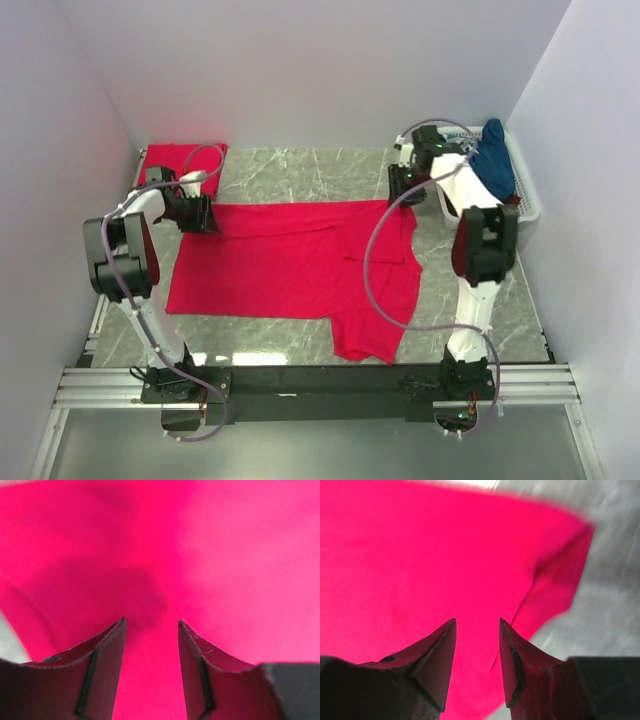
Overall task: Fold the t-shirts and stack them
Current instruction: Fold the tshirt
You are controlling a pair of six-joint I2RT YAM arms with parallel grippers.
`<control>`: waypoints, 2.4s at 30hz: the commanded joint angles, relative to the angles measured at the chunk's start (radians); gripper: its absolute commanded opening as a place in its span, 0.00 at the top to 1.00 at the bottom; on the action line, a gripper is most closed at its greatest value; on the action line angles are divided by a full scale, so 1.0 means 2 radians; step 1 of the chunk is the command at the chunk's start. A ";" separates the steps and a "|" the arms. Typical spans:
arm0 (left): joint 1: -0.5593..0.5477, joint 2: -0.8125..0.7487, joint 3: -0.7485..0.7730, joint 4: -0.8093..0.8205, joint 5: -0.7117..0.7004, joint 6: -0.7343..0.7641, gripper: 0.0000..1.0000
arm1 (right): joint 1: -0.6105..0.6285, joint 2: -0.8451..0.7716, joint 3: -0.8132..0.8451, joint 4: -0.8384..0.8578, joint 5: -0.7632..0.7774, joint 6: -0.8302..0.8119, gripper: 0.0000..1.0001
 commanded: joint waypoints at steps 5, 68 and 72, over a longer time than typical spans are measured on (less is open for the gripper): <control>-0.109 -0.147 -0.064 0.007 0.116 0.068 0.47 | -0.034 -0.109 -0.148 -0.005 -0.124 0.018 0.58; -0.406 0.099 0.080 0.199 0.060 -0.247 0.44 | -0.064 -0.077 -0.273 0.031 -0.167 0.027 0.78; -0.406 0.086 0.068 0.197 0.032 -0.247 0.44 | -0.064 -0.087 -0.277 0.034 -0.164 0.027 0.92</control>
